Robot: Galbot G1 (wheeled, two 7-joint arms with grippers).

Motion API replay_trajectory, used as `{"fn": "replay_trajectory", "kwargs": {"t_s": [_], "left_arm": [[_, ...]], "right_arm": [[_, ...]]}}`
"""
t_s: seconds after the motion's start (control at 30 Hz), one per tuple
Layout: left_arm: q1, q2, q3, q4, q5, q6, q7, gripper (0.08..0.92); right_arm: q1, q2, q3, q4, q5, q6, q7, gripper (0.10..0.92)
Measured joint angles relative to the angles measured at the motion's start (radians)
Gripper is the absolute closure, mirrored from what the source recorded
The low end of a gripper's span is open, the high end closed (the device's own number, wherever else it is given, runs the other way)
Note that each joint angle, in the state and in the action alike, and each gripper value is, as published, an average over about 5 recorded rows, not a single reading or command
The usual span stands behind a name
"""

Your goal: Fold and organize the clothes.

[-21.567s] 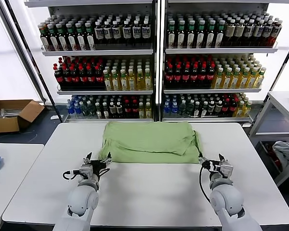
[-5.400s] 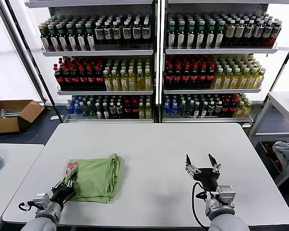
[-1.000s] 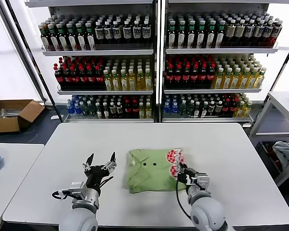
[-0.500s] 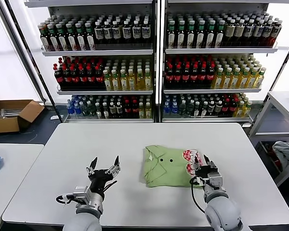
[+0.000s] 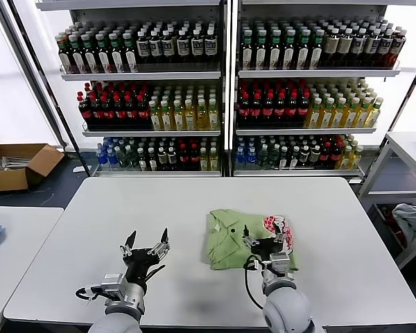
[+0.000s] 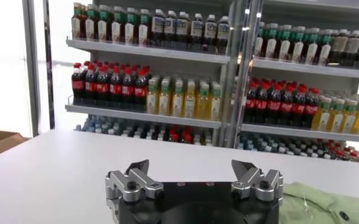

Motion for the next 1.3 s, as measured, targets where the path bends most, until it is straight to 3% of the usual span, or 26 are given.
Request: {"fn": "replay_trajectory", "kwargs": {"t_s": [0.6, 1.03, 1.3], "left_arm": [[-0.005, 0.003, 0.003, 0.018, 0.0, 0.0, 0.004, 0.177], [0.013, 0.005, -0.005, 0.013, -0.001, 0.011, 0.005, 0.177], [0.021, 0.004, -0.01, 0.006, -0.001, 0.013, 0.005, 0.177]], "right_arm": [[0.018, 0.056, -0.025, -0.127, -0.015, -0.01, 0.032, 0.203], [0.053, 0.044, -0.016, 0.007, 0.105, -0.076, 0.072, 0.203], [0.103, 0.084, -0.032, -0.016, 0.121, -0.085, 0.088, 0.203]]}}
